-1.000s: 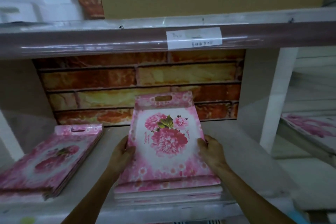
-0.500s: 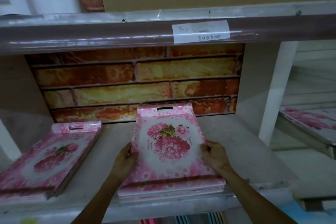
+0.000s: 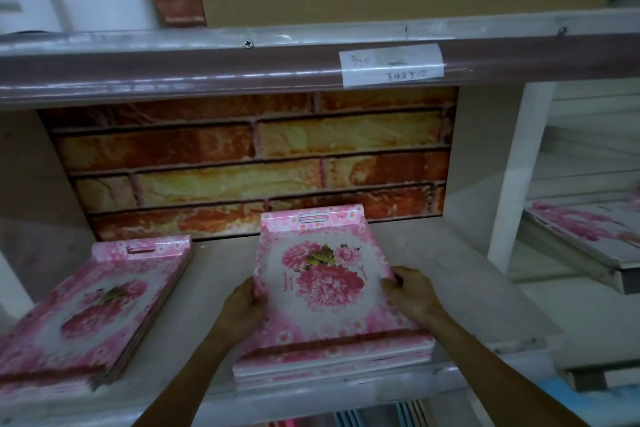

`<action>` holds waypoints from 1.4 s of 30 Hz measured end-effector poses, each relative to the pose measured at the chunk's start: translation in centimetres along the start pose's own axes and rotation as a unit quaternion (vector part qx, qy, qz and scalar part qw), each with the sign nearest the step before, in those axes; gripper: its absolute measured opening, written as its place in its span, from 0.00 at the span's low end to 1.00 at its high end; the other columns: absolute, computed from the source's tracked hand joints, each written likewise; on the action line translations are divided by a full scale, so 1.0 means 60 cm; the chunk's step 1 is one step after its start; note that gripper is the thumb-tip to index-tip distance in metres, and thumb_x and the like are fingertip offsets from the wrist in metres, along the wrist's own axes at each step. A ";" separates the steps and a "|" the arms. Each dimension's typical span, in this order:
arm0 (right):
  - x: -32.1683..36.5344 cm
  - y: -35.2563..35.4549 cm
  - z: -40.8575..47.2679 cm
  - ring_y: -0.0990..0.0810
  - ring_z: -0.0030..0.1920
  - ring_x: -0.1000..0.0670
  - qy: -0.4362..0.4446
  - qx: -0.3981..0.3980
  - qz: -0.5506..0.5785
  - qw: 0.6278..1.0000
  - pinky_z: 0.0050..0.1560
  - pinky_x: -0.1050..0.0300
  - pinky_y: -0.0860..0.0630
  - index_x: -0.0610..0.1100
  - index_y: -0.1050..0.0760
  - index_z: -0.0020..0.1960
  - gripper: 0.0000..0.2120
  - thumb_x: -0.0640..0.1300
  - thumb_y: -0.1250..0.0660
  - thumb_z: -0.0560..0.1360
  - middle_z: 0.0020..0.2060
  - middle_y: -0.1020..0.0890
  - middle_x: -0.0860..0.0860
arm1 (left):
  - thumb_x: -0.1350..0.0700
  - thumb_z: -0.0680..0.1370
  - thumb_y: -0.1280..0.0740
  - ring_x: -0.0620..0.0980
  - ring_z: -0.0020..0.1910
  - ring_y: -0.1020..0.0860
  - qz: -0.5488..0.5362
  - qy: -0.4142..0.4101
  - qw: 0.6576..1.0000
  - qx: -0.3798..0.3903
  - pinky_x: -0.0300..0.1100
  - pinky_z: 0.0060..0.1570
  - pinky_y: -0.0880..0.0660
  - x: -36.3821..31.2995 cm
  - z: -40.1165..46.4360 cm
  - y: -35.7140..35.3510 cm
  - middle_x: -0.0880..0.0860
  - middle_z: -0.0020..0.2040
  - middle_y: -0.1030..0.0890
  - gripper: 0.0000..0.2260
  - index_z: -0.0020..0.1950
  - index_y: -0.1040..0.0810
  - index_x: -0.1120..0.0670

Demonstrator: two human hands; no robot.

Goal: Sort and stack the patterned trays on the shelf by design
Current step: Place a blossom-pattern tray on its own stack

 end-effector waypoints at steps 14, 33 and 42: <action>0.056 0.262 -0.038 0.15 0.44 0.44 0.093 -0.108 0.134 0.981 0.52 0.45 0.18 0.51 0.20 0.38 0.12 0.37 0.33 0.75 0.41 0.16 0.47 | 0.63 0.79 0.34 0.38 0.45 0.18 -0.020 -0.185 0.981 -0.057 0.36 0.50 0.24 -0.207 -0.009 -0.020 0.39 0.45 0.14 0.15 0.43 0.17 0.43; -0.226 0.716 -0.255 0.17 0.35 0.53 0.086 -0.244 0.101 0.961 0.40 0.61 0.20 0.47 0.20 0.41 0.08 0.40 0.34 0.78 0.31 0.16 0.55 | 0.62 0.79 0.35 0.37 0.46 0.19 -0.109 -0.314 0.937 0.109 0.29 0.50 0.24 -0.614 -0.143 -0.466 0.36 0.46 0.17 0.12 0.47 0.18 0.45; -0.365 0.855 -0.287 0.16 0.41 0.47 0.023 -0.295 0.136 0.946 0.44 0.53 0.17 0.39 0.20 0.47 0.07 0.39 0.36 0.78 0.39 0.16 0.43 | 0.68 0.77 0.39 0.34 0.52 0.25 0.019 -0.475 0.873 0.109 0.22 0.53 0.33 -0.767 -0.147 -0.608 0.43 0.52 0.21 0.16 0.56 0.21 0.51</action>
Point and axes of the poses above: each hand's wrist, its own z-axis towards the middle knuckle, its own y-axis out of the back of the hand, x = y × z, the point moved 8 cm from there along z, towards the middle knuckle
